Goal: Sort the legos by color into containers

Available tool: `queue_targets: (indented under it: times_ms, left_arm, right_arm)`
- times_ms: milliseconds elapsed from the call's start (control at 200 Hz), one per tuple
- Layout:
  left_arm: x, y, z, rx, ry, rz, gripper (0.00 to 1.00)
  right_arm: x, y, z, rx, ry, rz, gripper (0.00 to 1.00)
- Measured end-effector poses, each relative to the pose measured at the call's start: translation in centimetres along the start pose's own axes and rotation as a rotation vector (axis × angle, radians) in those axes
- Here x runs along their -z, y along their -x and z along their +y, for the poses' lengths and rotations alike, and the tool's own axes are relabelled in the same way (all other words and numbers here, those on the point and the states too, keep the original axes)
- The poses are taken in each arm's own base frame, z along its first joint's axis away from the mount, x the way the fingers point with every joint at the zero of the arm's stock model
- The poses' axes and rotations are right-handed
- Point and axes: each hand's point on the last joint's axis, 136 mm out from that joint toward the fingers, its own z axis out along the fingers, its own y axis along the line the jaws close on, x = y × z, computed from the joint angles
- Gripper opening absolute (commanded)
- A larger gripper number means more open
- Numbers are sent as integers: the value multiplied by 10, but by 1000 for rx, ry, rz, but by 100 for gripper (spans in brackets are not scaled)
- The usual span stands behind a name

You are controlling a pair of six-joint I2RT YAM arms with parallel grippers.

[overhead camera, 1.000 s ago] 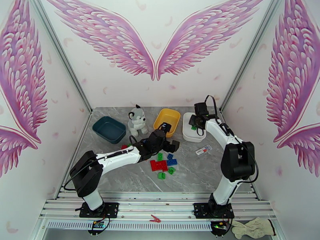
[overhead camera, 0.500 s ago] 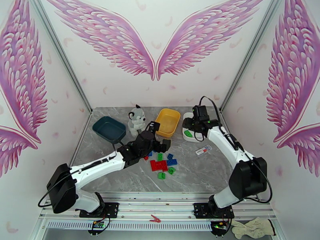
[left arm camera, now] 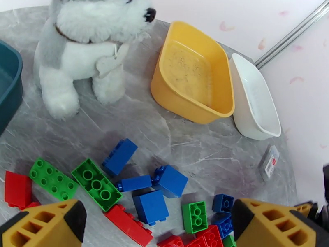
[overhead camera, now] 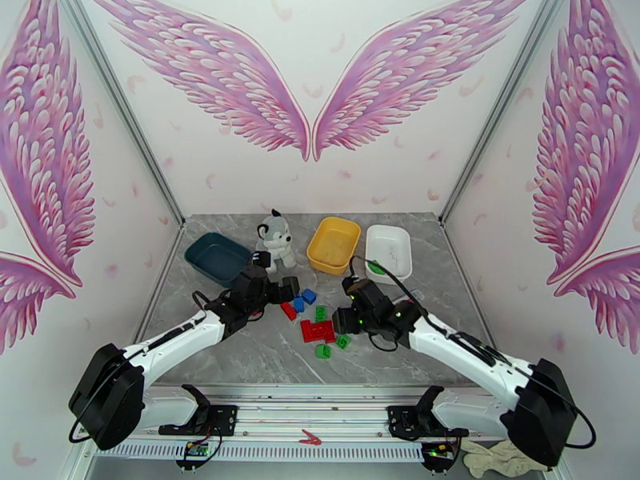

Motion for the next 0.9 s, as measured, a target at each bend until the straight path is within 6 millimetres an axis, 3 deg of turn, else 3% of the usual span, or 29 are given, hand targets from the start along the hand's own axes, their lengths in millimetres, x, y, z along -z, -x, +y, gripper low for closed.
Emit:
queue_targets:
  times_ms: [135, 455, 820, 900]
  left_arm:
    - [0, 2, -6, 17, -29, -5, 99]
    - [9, 11, 13, 63, -11, -36, 99]
    - [13, 14, 13, 63, -16, -48, 99]
    - [13, 14, 12, 64, -16, -49, 99]
  right_arm:
    - [-2, -23, 13, 16, 45, 33, 60]
    - [-43, -58, 29, 21, 42, 144, 65]
    - [-86, -80, 27, -32, 31, 212, 68]
    - [-87, -79, 28, -41, 33, 209, 69]
